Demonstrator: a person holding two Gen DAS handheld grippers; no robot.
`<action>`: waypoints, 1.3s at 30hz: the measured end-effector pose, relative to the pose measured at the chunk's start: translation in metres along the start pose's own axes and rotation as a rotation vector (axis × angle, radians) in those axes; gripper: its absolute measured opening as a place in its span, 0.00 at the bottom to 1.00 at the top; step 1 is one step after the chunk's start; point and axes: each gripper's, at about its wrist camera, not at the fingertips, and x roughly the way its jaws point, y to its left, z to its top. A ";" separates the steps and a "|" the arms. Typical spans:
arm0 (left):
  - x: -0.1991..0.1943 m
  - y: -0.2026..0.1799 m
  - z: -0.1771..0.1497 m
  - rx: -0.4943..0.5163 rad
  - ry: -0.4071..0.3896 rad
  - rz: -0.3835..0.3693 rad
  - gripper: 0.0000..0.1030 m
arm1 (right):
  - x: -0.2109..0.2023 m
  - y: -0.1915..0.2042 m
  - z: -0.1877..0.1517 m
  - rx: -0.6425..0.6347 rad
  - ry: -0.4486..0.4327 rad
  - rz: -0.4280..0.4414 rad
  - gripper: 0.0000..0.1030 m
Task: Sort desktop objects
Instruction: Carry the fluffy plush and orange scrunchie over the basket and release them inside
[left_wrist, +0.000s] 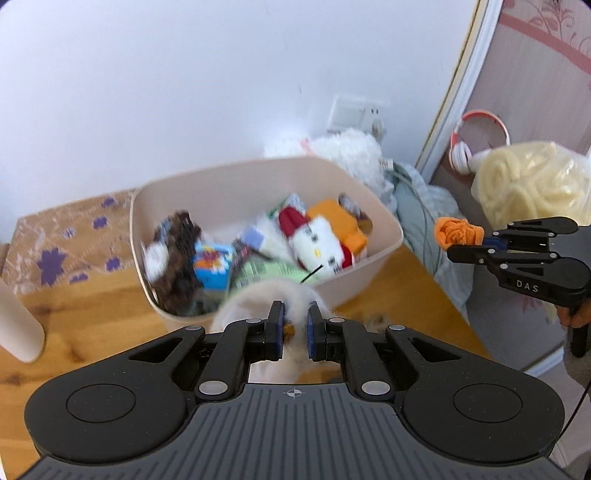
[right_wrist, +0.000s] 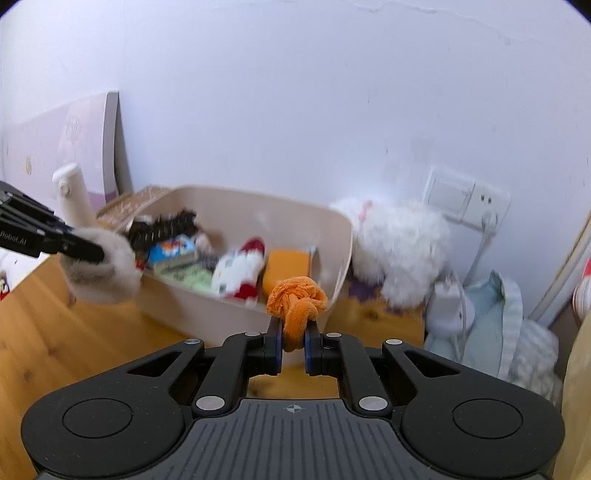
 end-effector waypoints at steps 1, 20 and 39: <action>-0.001 0.001 0.004 0.003 -0.007 0.003 0.11 | 0.001 0.000 0.006 -0.003 -0.013 -0.001 0.10; 0.036 0.023 0.073 -0.002 -0.102 0.159 0.10 | 0.064 -0.001 0.073 -0.008 -0.037 0.000 0.10; 0.102 0.047 0.053 -0.161 0.031 0.251 0.10 | 0.138 0.015 0.052 -0.049 0.127 0.042 0.34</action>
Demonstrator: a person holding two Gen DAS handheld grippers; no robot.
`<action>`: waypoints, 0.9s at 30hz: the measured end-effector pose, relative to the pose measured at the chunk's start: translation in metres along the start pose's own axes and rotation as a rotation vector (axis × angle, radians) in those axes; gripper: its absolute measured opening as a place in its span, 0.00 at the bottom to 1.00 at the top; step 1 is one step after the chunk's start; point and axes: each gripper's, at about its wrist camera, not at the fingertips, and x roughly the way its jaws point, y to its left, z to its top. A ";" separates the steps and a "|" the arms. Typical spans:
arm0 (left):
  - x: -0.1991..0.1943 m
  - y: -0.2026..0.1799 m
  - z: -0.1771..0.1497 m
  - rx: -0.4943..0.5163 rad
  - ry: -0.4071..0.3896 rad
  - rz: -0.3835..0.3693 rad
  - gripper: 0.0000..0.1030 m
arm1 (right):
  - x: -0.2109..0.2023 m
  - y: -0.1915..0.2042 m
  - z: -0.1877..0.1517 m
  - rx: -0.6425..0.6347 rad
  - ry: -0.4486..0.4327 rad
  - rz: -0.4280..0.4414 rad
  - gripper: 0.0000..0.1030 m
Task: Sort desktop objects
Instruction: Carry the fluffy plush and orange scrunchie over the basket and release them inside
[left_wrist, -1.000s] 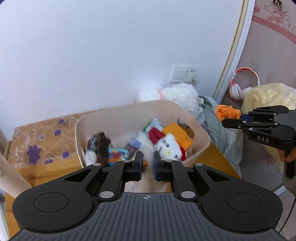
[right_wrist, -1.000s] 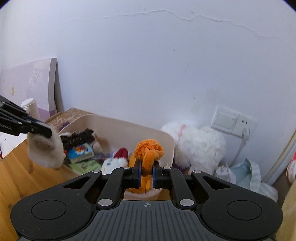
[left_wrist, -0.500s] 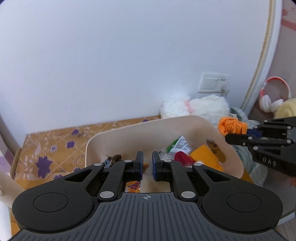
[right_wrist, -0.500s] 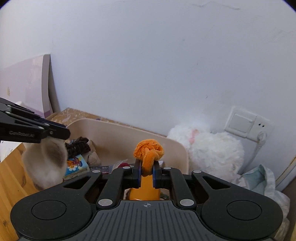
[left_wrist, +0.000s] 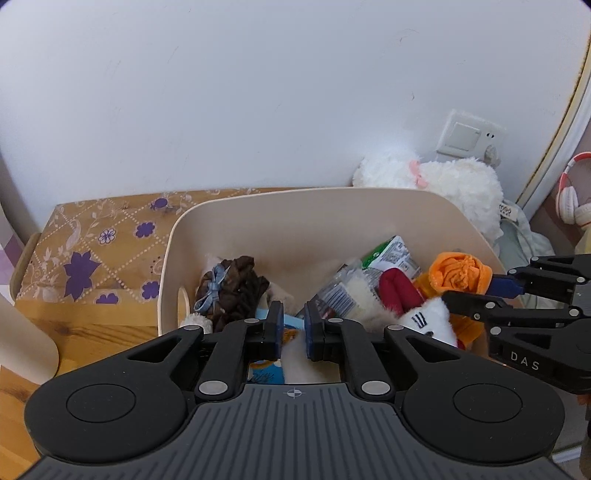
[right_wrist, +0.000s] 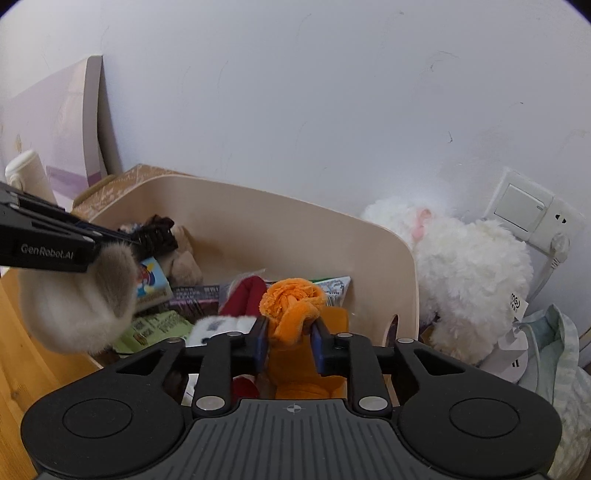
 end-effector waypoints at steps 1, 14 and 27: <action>0.001 0.001 0.000 -0.001 0.005 0.001 0.11 | 0.000 0.000 -0.001 -0.003 0.001 -0.003 0.36; 0.002 0.003 0.001 -0.045 -0.023 0.055 0.69 | -0.014 -0.003 -0.003 -0.025 -0.030 0.001 0.73; -0.045 0.003 -0.002 -0.086 -0.105 0.020 0.79 | -0.049 -0.012 -0.010 0.003 -0.121 0.023 0.99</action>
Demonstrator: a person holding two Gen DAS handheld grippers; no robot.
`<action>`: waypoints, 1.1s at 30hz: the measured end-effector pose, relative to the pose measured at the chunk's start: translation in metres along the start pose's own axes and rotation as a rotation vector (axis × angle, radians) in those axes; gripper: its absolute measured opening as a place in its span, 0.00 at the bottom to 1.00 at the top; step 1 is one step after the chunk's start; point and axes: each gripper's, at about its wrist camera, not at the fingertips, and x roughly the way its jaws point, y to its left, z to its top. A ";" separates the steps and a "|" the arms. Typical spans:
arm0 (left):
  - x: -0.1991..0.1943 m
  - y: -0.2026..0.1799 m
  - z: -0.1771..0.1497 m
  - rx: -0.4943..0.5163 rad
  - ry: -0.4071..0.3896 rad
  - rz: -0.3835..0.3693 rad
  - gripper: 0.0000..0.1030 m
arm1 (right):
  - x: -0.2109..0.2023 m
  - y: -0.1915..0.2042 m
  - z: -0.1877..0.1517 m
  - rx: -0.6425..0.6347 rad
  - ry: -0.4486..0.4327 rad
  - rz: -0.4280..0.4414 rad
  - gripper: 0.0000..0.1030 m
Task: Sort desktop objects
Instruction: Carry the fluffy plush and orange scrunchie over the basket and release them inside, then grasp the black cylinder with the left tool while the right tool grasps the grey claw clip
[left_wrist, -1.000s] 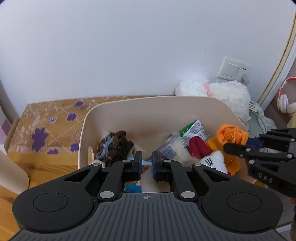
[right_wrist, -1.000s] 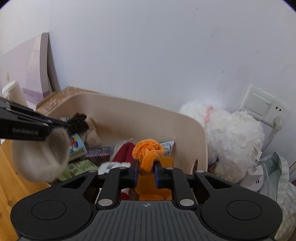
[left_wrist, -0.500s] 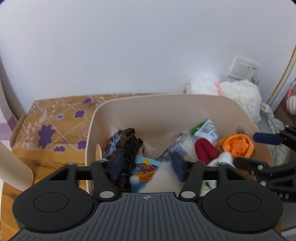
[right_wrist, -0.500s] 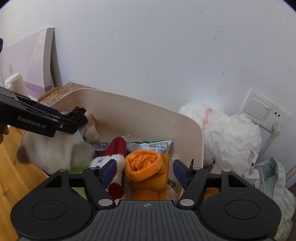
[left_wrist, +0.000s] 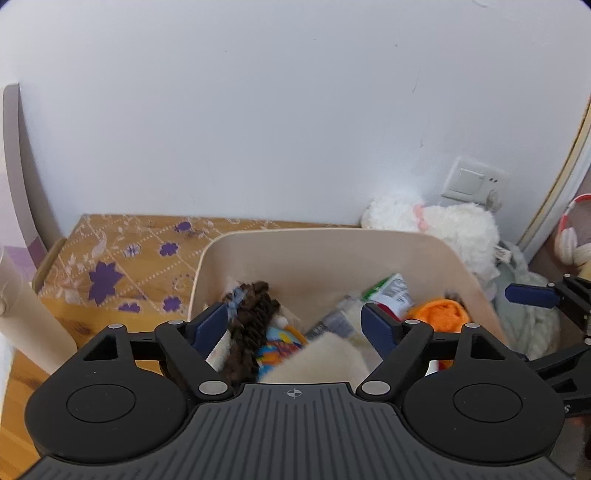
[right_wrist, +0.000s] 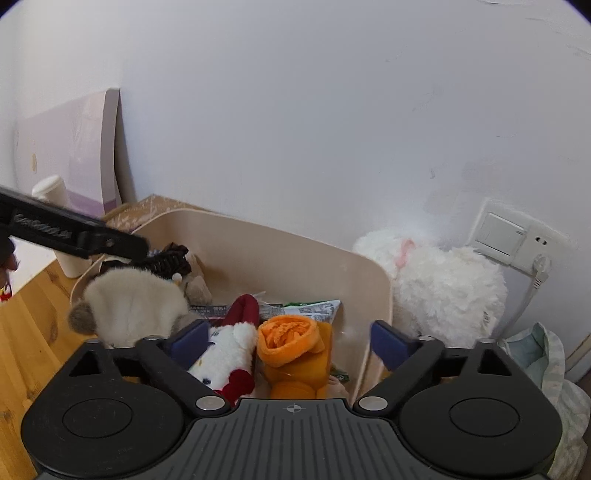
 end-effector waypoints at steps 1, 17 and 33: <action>-0.003 0.000 -0.002 -0.006 0.007 -0.016 0.79 | -0.004 -0.002 -0.003 0.001 -0.008 0.002 0.99; -0.025 -0.030 -0.085 -0.012 0.167 -0.092 0.80 | -0.022 -0.028 -0.077 0.047 0.110 0.007 1.00; 0.013 -0.071 -0.162 0.048 0.352 -0.116 0.80 | -0.013 -0.001 -0.134 0.020 0.235 0.050 1.00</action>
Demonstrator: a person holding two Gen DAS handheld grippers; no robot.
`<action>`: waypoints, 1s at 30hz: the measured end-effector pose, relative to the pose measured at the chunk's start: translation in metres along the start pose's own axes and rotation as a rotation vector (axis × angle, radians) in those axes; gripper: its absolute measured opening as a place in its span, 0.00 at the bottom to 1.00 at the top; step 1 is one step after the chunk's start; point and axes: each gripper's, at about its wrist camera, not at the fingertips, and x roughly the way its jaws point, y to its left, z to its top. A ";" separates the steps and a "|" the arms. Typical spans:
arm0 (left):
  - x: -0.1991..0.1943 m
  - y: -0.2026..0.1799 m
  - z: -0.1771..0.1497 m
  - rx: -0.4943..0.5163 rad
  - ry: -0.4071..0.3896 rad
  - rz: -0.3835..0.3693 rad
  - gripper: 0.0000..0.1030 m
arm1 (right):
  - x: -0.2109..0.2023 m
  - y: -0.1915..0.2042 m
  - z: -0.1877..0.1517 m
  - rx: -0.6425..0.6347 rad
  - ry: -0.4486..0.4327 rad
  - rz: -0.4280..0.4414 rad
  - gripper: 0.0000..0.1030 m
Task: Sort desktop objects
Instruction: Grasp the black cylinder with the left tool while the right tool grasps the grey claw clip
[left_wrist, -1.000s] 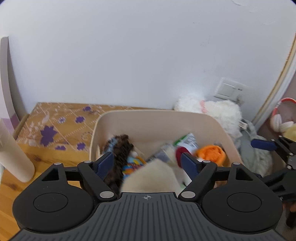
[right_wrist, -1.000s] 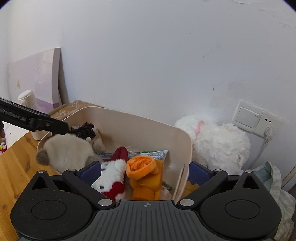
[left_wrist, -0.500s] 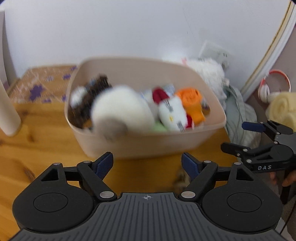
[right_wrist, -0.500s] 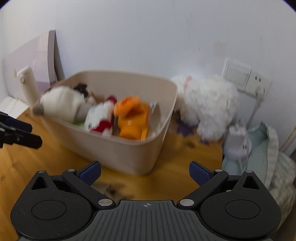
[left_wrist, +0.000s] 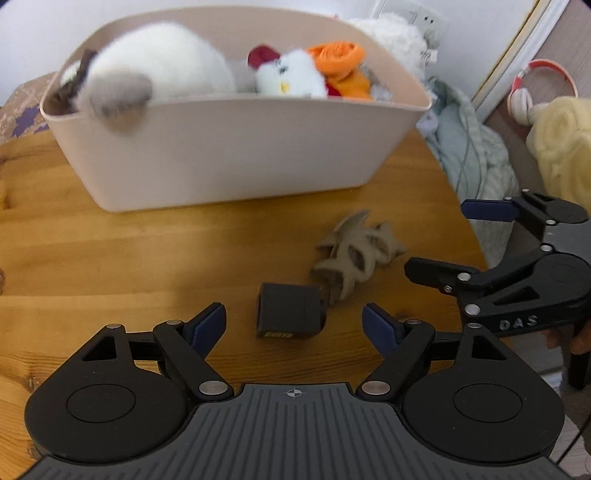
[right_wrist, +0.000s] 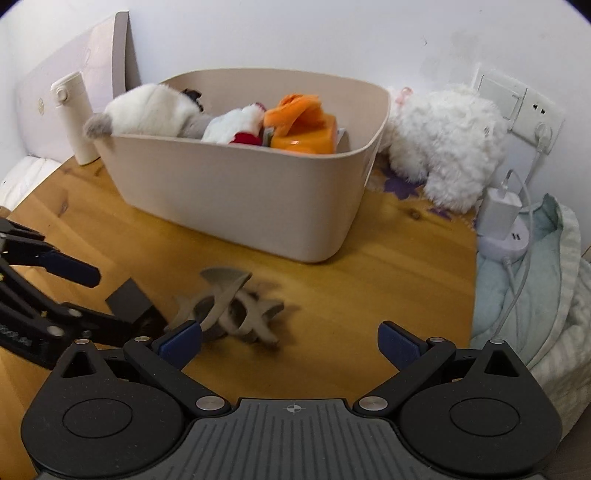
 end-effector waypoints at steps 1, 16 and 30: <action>0.003 0.001 -0.001 0.000 0.005 0.005 0.80 | 0.001 0.001 -0.001 -0.003 0.004 0.003 1.00; 0.015 0.026 0.007 -0.059 0.008 0.049 0.80 | 0.024 0.036 -0.004 -0.009 0.039 0.041 1.00; 0.031 0.023 0.009 -0.045 0.003 0.084 0.80 | 0.047 0.047 -0.001 -0.029 0.056 -0.025 1.00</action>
